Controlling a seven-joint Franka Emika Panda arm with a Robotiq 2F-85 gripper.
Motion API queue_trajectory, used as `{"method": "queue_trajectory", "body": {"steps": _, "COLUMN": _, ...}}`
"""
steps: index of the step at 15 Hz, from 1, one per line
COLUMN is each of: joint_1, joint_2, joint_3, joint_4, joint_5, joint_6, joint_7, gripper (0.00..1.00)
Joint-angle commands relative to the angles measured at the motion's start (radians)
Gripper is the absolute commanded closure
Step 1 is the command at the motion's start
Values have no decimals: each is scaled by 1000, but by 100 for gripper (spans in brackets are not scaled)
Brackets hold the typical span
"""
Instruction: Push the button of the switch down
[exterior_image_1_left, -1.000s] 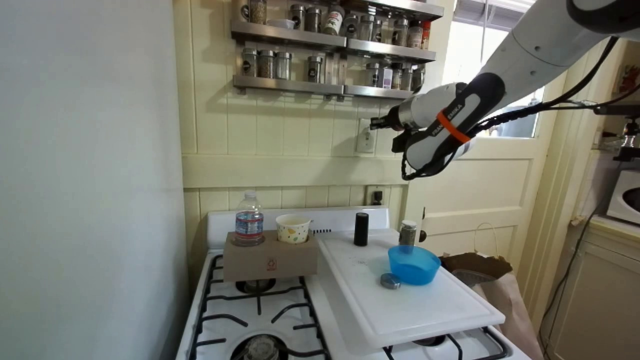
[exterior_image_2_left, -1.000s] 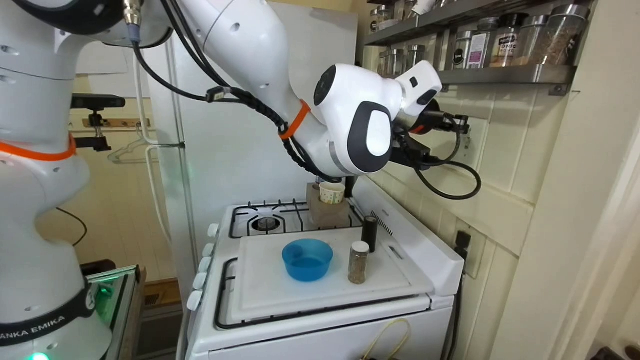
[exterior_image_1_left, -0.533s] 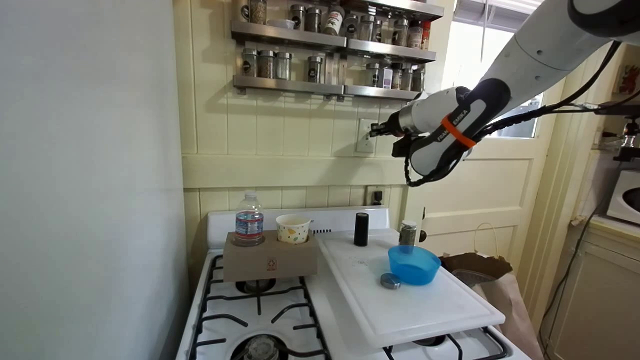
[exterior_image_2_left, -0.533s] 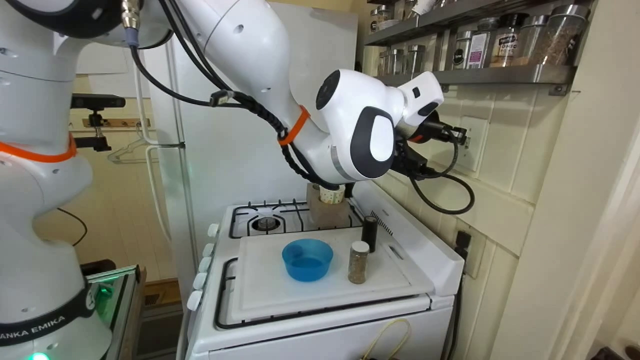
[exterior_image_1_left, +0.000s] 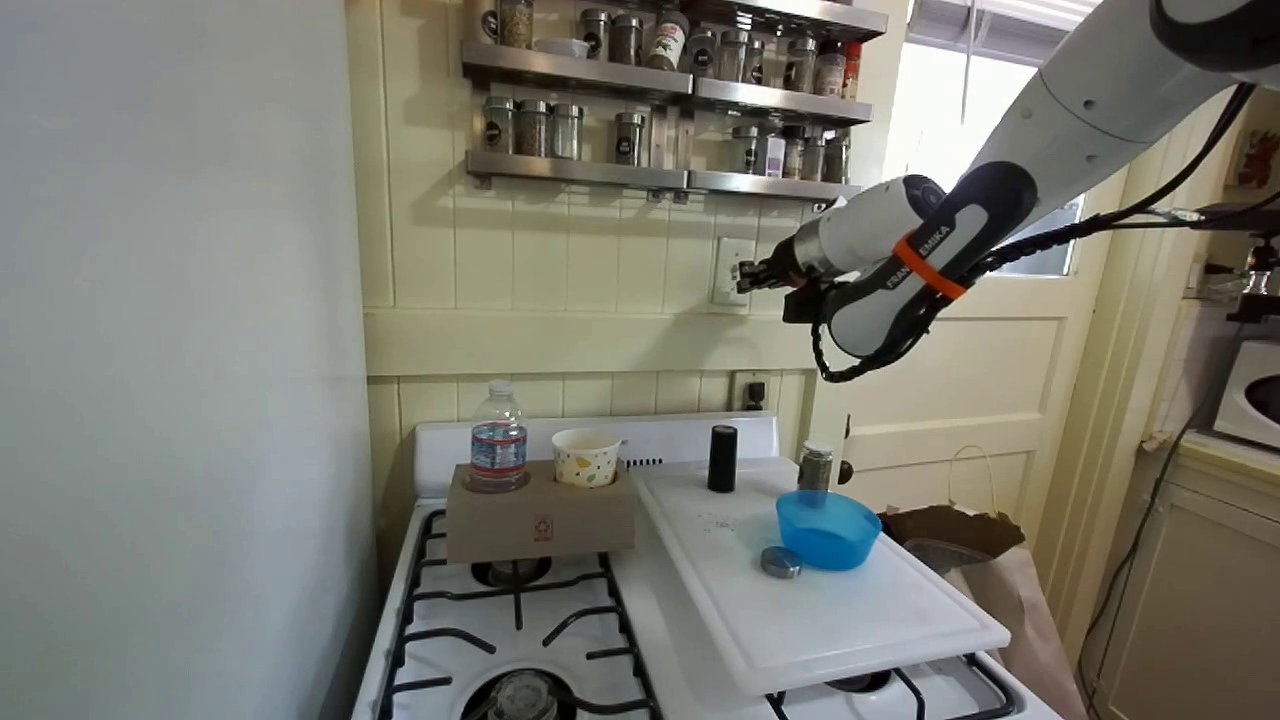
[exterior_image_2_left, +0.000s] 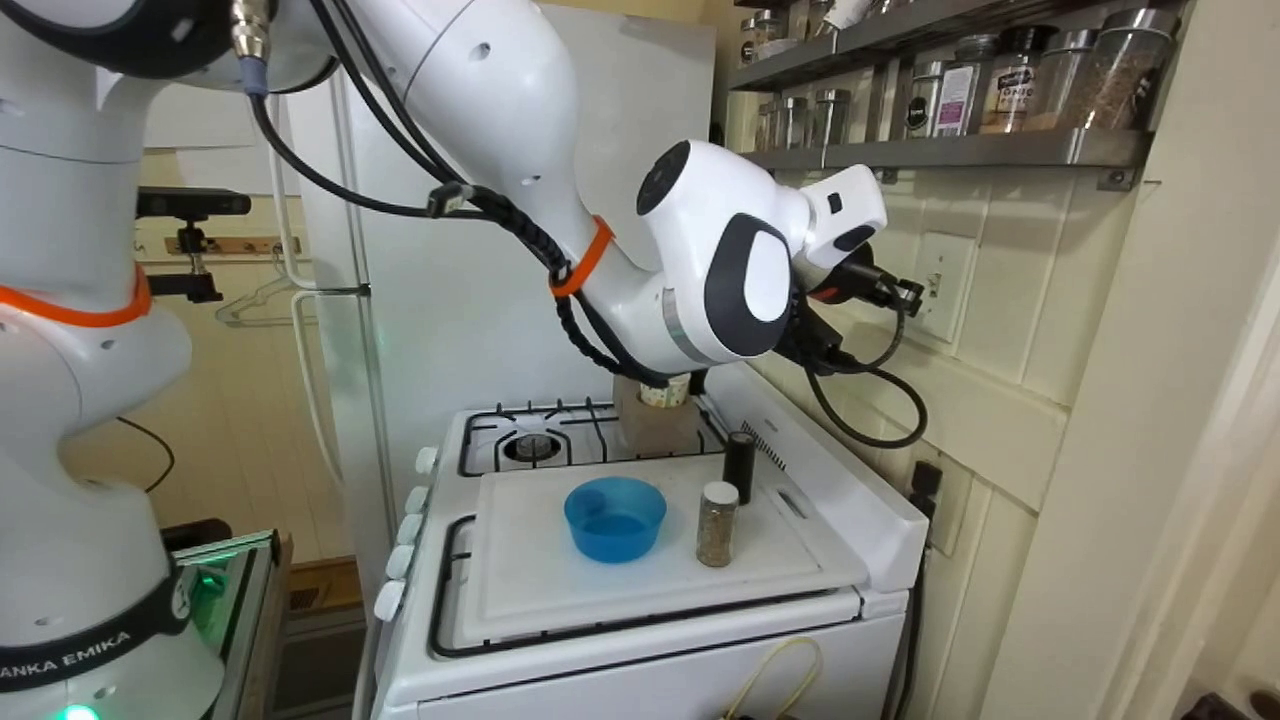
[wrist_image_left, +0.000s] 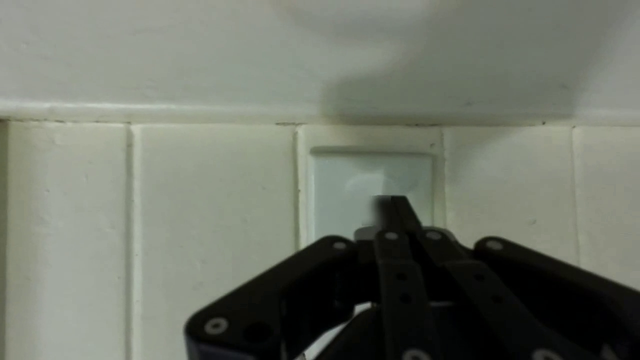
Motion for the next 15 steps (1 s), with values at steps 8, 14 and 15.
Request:
{"method": "queue_trajectory", "body": {"steps": 8, "joint_1": 28, "joint_2": -135, "joint_3": 23, "joint_4": -7, "joint_5": 50, "joint_6": -192, "joint_7": 36, "gripper": 100}}
{"method": "queue_trajectory", "body": {"steps": 14, "joint_1": 45, "joint_2": -151, "joint_3": -7, "joint_4": 3, "joint_5": 66, "joint_6": -200, "joint_7": 25, "gripper": 100}}
{"method": "queue_trajectory", "body": {"steps": 15, "joint_1": 45, "joint_2": -146, "joint_3": -12, "joint_4": 6, "joint_5": 65, "joint_6": -191, "joint_7": 22, "gripper": 100}}
